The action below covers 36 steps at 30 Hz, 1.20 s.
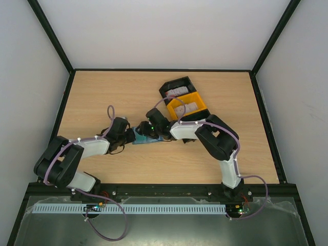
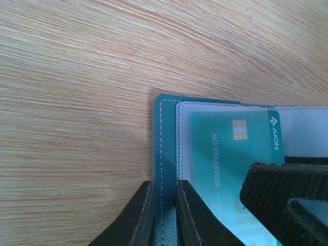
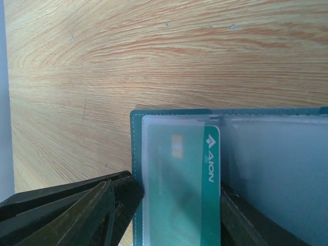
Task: Put the credit cards into the card holder
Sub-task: Insert the credit card into the card holder.
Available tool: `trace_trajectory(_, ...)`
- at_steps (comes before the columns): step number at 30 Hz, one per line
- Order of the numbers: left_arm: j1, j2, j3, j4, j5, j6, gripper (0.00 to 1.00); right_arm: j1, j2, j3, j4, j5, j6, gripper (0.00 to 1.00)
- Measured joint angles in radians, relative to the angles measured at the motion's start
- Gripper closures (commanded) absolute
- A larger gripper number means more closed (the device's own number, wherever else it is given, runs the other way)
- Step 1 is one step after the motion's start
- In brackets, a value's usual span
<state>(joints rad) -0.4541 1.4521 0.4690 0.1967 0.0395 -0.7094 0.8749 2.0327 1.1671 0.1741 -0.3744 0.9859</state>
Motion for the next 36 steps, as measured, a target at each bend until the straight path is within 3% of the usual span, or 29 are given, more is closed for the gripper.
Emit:
trace_trajectory(12,0.001,-0.002,-0.005,0.003,-0.002,-0.01,0.87,0.013,-0.043,0.018,-0.142,0.145,-0.048,0.39)
trace_trajectory(36,0.001,0.077,-0.005,0.151,0.113,-0.025,0.87,0.072,-0.013,0.144,-0.414,0.349,-0.127,0.41)
